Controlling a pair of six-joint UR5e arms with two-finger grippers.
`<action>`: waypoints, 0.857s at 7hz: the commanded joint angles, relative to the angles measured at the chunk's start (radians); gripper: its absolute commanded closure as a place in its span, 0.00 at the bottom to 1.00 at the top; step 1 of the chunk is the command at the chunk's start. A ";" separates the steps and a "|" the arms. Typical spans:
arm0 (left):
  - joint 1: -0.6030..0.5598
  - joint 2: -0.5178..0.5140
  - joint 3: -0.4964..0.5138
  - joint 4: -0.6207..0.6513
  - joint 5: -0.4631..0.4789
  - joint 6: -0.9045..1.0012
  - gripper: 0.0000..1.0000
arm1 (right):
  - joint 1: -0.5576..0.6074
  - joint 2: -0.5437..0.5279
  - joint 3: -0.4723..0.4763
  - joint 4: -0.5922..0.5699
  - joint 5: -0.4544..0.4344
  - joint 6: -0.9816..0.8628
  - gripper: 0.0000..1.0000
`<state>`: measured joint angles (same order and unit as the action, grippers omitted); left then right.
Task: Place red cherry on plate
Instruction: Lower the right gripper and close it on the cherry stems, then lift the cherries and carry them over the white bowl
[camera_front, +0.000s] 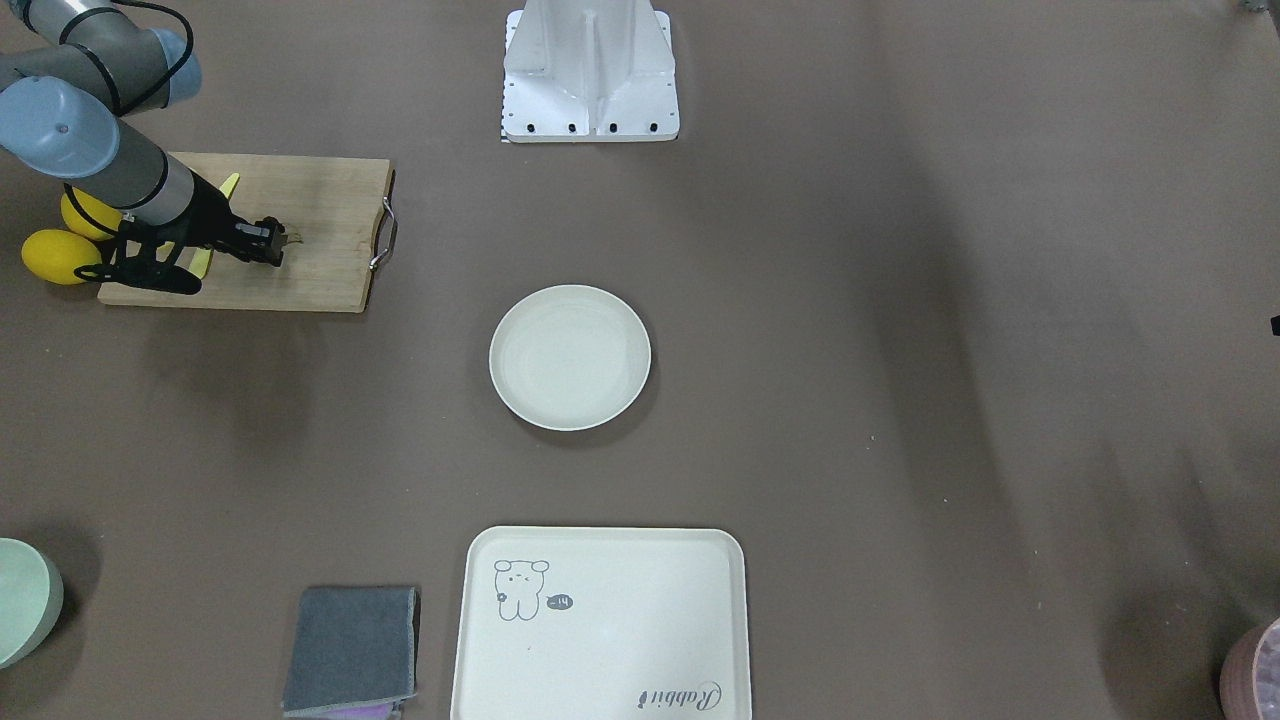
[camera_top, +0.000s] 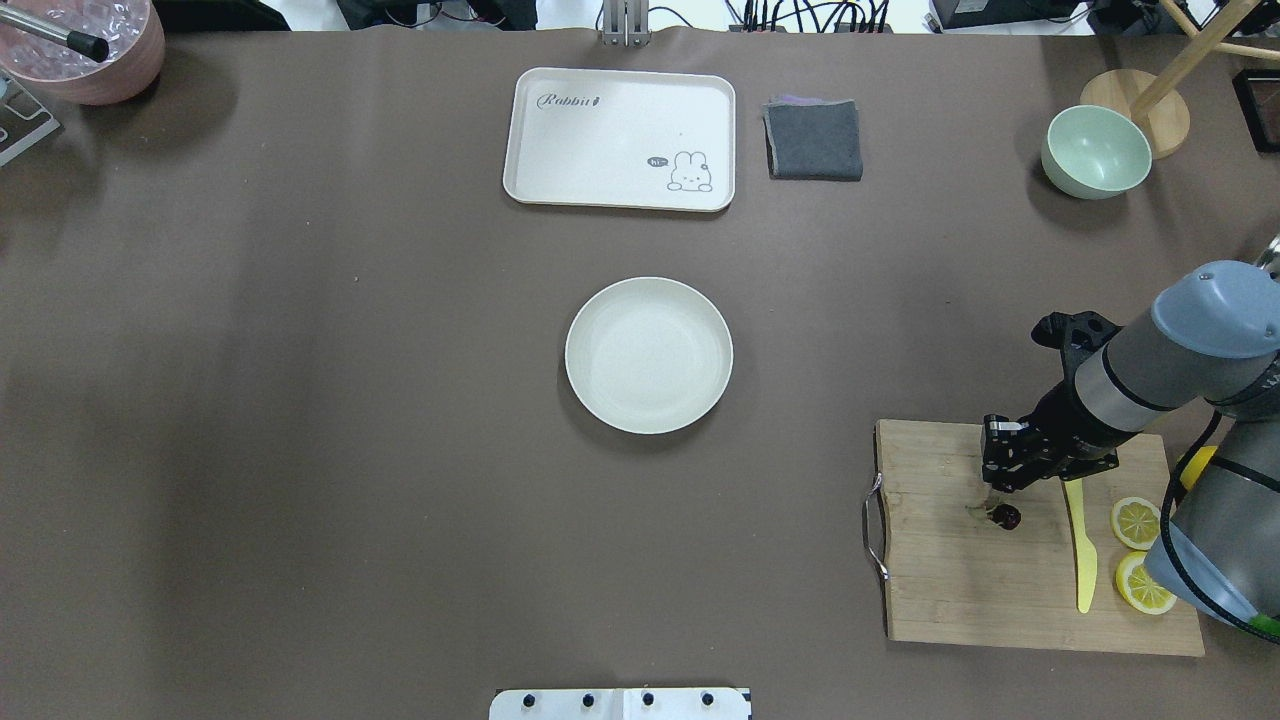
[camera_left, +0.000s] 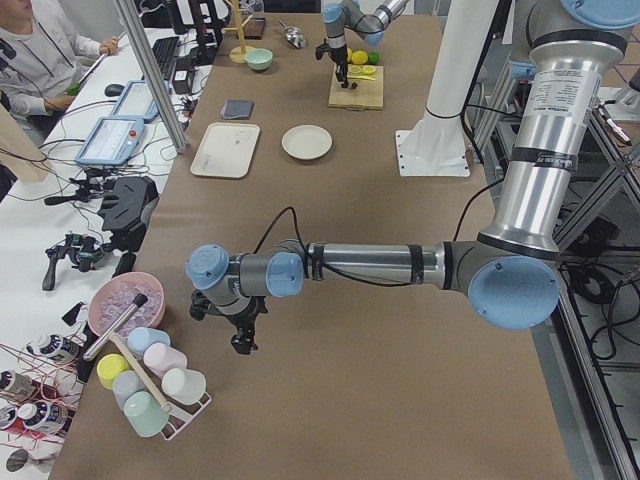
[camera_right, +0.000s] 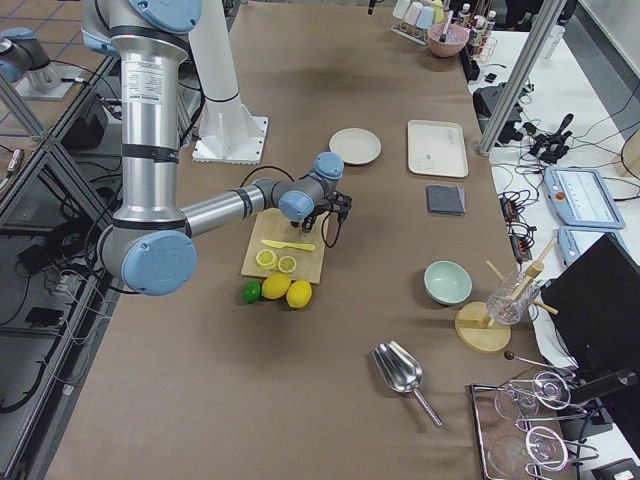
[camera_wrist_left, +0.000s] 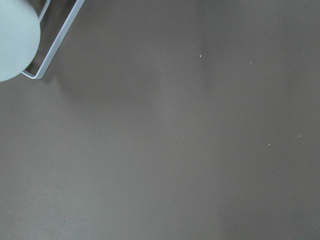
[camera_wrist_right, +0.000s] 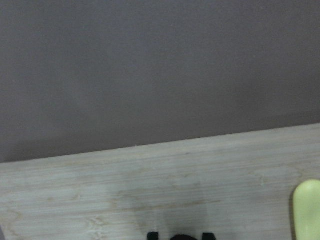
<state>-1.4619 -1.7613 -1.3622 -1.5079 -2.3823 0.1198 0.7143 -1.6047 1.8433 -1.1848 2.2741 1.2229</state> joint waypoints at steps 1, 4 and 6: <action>0.000 -0.001 0.006 0.000 0.000 0.000 0.02 | -0.003 0.015 -0.003 0.001 0.002 0.010 1.00; 0.002 -0.010 0.009 0.000 0.000 -0.006 0.02 | 0.042 0.255 -0.013 -0.259 0.015 0.004 1.00; 0.009 -0.014 0.011 0.000 0.000 -0.020 0.02 | 0.153 0.560 -0.167 -0.444 0.107 -0.005 1.00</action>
<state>-1.4559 -1.7723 -1.3525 -1.5079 -2.3823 0.1079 0.8033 -1.2298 1.7744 -1.5241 2.3218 1.2210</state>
